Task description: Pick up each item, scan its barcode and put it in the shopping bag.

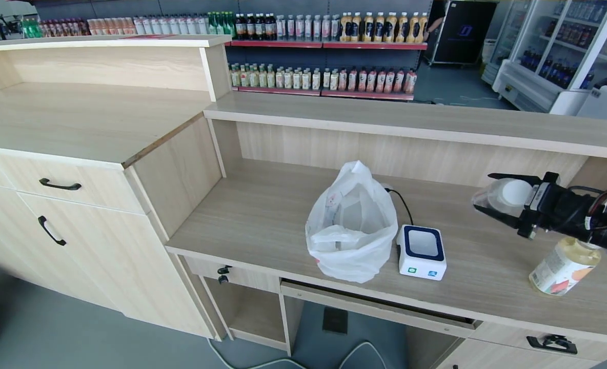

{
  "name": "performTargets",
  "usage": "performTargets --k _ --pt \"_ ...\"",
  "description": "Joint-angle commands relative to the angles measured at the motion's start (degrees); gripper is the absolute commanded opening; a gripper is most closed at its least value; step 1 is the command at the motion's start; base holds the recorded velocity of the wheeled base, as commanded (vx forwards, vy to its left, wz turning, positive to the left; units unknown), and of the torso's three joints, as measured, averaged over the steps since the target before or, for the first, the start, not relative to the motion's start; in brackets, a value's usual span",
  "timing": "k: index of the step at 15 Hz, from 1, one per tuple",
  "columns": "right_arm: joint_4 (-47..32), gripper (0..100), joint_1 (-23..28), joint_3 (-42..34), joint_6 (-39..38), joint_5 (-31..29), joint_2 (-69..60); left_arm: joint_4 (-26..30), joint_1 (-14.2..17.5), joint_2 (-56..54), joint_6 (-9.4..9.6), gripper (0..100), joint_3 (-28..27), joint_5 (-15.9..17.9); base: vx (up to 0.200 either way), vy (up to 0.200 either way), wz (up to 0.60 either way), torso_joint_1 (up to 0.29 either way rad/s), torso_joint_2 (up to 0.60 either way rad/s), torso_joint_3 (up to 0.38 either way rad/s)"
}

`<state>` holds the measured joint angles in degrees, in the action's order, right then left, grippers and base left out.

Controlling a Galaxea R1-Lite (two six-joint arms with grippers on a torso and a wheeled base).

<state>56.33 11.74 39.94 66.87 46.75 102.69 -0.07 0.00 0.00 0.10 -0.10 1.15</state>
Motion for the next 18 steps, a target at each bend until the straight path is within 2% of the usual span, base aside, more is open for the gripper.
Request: performTargets --k 1,18 --pt "1.9 0 -0.9 -0.7 0.0 0.6 3.3 0.0 0.0 0.0 -0.01 100 0.0 0.0 0.000 0.000 0.00 0.000 0.00 0.000" --pt "10.7 0 -8.0 -1.1 2.3 0.3 11.2 0.0 0.0 0.0 -0.01 100 0.0 0.0 0.000 0.000 0.00 0.000 0.00 0.000"
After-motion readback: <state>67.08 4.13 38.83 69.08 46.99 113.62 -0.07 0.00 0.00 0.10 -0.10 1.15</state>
